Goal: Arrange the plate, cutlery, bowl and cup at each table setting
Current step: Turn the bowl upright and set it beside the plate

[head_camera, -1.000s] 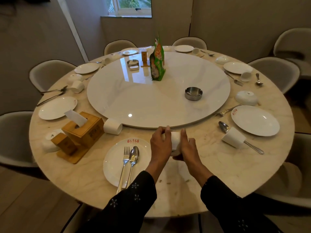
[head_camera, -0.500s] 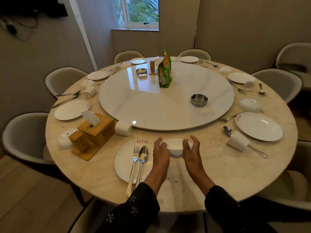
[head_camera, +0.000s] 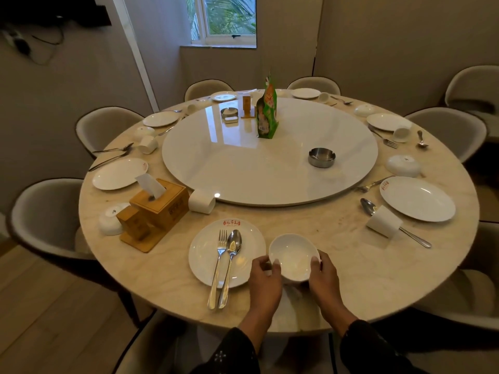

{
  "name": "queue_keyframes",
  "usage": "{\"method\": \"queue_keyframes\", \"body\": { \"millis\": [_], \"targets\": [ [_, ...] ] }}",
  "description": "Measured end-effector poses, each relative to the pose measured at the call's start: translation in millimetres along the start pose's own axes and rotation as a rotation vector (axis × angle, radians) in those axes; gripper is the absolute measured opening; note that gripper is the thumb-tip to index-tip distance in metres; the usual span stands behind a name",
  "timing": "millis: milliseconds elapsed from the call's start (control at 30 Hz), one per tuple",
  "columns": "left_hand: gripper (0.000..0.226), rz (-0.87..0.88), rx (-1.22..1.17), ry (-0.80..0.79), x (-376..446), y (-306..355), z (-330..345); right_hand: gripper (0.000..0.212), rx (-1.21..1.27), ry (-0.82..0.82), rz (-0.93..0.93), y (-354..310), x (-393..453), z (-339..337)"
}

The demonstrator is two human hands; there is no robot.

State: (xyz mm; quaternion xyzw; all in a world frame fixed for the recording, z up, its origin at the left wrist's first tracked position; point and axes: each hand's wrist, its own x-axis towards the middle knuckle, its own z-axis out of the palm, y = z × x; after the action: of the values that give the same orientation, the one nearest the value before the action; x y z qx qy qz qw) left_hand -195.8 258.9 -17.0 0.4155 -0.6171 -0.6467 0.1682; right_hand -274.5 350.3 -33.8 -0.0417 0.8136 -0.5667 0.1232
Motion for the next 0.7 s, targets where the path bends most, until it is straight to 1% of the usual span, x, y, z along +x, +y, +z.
{"method": "queue_keyframes", "body": {
  "millis": [100,200,267,400,500,700],
  "targets": [
    [0.028,-0.115,-0.114,0.01,1,-4,9,0.035,-0.017,0.031,0.005,1,6,-3],
    [0.023,-0.177,-0.205,0.036,2,-5,16,0.035,-0.008,0.048,0.029,2,11,-4],
    [0.022,-0.192,-0.226,0.056,5,-4,18,0.035,-0.005,0.044,0.043,2,14,-4],
    [0.027,-0.247,-0.257,0.102,13,-4,19,0.034,-0.026,-0.001,0.051,-1,20,-3],
    [0.031,-0.273,-0.279,0.107,18,-5,18,0.034,-0.029,-0.013,0.044,-3,23,-3],
    [0.031,-0.297,-0.328,0.128,19,-1,21,0.034,-0.039,-0.051,0.028,-3,28,-2]
  ]
}}
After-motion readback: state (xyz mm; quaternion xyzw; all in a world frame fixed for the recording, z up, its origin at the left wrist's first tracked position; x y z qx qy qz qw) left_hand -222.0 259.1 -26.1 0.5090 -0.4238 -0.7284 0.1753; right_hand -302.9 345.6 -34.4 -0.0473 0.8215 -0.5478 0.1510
